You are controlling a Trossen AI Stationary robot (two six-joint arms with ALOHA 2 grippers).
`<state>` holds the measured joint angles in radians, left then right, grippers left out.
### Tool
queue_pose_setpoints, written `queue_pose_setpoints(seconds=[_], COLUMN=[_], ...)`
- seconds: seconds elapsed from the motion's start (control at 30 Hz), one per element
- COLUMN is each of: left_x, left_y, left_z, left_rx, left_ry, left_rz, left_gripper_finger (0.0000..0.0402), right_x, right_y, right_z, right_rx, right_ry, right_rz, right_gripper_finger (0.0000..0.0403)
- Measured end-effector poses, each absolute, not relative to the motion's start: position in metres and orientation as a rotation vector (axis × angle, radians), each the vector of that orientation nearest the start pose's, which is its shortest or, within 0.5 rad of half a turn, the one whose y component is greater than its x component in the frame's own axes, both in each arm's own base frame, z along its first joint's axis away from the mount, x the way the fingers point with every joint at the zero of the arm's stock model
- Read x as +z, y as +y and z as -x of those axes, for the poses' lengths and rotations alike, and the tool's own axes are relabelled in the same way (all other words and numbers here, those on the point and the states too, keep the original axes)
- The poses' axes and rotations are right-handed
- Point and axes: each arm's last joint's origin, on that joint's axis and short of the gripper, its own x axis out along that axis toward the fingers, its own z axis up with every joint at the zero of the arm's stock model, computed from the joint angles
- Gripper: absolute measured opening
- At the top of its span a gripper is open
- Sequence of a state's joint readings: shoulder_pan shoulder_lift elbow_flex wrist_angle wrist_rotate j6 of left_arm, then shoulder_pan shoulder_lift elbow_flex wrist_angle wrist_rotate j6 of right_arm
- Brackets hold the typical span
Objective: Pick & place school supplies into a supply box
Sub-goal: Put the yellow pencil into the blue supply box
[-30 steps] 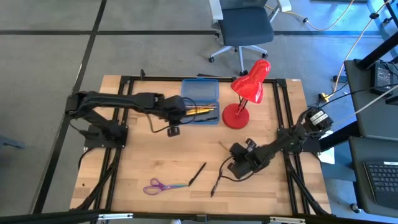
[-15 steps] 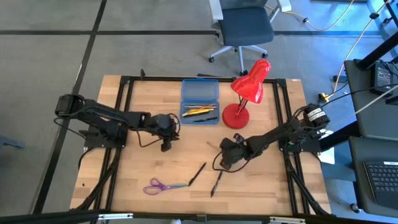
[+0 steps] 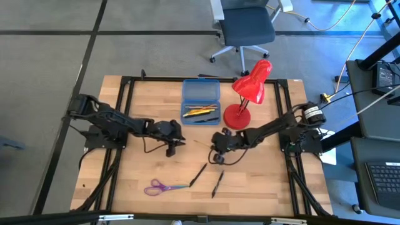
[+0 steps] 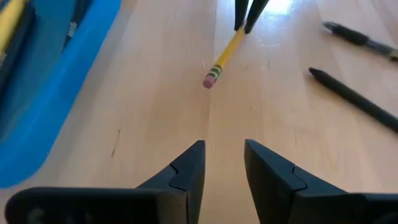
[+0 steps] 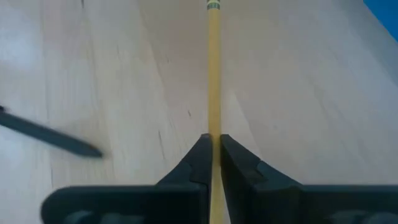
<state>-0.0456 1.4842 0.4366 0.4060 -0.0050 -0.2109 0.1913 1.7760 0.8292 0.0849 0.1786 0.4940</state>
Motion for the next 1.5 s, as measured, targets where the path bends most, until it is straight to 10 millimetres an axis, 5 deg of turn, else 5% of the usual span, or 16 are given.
queue_pose_setpoints(seconds=[0.23, 0.7, 0.9, 1.2, 1.5], left_x=[0.106, 0.105, 0.096, 0.089, 0.088], left_y=[-0.011, -0.013, -0.01, -0.006, -0.006], left_z=[-0.258, -0.267, -0.26, -0.252, -0.251], left_rx=[0.032, -0.06, -0.036, -0.042, -0.048], left_ry=[0.644, 0.544, 0.67, 0.805, 0.812], left_rz=[0.18, 0.163, 0.165, 0.21, 0.274], left_gripper_finger=[0.0109, 0.0106, 0.0106, 0.01, 0.0097], right_x=[0.124, 0.132, 0.139, 0.152, 0.191], right_y=[0.059, 0.061, 0.057, 0.01, -0.043], right_z=[-0.326, -0.333, -0.34, -0.353, -0.37], right_rx=[-0.165, -0.113, -0.108, -0.198, -0.223], right_ry=[0.805, 0.744, 0.716, 0.782, 0.843], right_rz=[-0.318, -0.317, -0.262, -0.153, 0.047], right_gripper_finger=[0.0025, 0.0025, 0.0025, 0.0025, 0.0025])
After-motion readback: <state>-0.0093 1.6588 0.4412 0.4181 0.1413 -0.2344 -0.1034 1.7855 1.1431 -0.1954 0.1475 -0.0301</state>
